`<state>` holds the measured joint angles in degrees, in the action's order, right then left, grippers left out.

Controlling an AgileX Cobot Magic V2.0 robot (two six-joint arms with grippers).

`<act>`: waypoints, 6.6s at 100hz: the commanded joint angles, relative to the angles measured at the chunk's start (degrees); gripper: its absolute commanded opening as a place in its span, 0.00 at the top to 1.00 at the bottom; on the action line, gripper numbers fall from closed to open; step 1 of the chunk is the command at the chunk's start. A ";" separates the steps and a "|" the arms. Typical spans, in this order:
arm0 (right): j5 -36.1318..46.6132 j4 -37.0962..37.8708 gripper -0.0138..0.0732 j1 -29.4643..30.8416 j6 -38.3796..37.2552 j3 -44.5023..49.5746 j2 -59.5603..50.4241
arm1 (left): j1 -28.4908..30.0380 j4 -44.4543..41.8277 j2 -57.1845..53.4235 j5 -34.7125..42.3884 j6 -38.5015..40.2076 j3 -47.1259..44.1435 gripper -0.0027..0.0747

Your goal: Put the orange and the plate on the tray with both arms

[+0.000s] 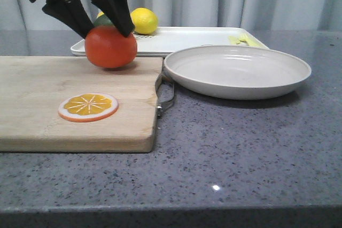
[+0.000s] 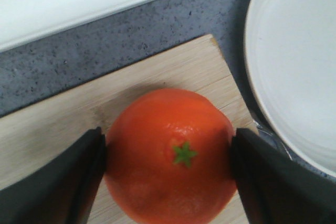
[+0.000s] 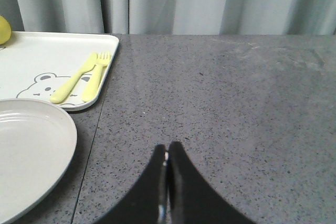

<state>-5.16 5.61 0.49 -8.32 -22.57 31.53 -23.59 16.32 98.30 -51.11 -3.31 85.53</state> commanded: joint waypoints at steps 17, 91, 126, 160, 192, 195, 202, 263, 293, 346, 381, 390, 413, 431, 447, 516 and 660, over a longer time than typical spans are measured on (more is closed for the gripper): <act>4.65 0.53 0.92 0.38 0.06 -2.21 0.44 | -3.41 1.31 -2.27 1.10 -0.18 7.39 0.56; 4.65 0.53 0.92 0.38 0.06 -2.21 0.44 | -16.77 2.29 11.09 1.79 -0.18 20.63 0.56; 4.65 0.53 0.92 0.38 0.06 -2.21 0.44 | -16.77 2.19 12.74 1.89 -0.18 20.63 0.56; 4.65 0.53 0.92 0.38 0.06 -2.21 0.44 | -16.56 2.19 12.94 2.11 -0.18 20.63 0.56; 4.60 0.53 0.92 0.38 0.06 -2.21 0.44 | -16.43 2.19 12.94 3.15 -0.18 20.63 0.33; 4.60 0.53 0.92 0.38 0.06 -2.21 0.44 | -16.43 2.19 12.94 3.23 -0.18 20.63 0.31; 4.60 0.53 0.92 0.38 0.06 -2.21 0.44 | -16.43 2.19 12.94 3.23 -0.18 20.63 0.30; 4.60 0.53 0.92 0.38 0.06 -2.21 0.44 | -16.43 1.68 12.48 -2.69 -0.18 27.44 0.30; 4.60 0.53 0.92 0.38 0.06 -2.21 0.44 | -16.21 0.34 8.07 -2.05 -0.18 25.99 0.55; 4.60 0.53 0.92 0.38 0.06 -2.21 0.44 | -7.15 0.44 -14.21 8.69 -0.18 1.85 0.97; 4.60 0.53 0.92 0.38 0.06 -2.21 0.44 | -1.68 0.44 -31.66 13.31 0.48 -17.35 0.99; 4.60 0.53 0.92 0.38 0.06 -2.21 0.44 | -0.70 0.34 -36.51 15.51 0.48 -22.66 0.99; 4.60 0.53 0.92 0.38 0.06 -2.21 0.44 | 0.94 0.34 -49.21 21.41 0.48 -34.50 0.99; 4.48 0.53 0.92 0.38 0.06 -2.21 0.44 | 1.95 0.24 -57.39 23.22 0.48 -41.29 0.99; 3.41 0.53 0.92 0.38 0.06 -2.21 0.44 | 1.95 -0.50 -62.34 23.27 0.48 -44.69 0.99; -15.88 0.33 0.55 -3.39 0.12 -15.70 12.82 | 1.95 -1.14 -63.65 24.26 0.48 -45.91 0.99; -48.07 -6.88 0.38 -14.37 0.12 -60.08 65.30 | 1.95 -1.14 -63.65 24.26 0.48 -45.91 0.99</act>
<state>-54.10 -0.62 -13.82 -8.32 -80.59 98.68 -21.79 14.65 34.57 -30.98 -3.31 38.03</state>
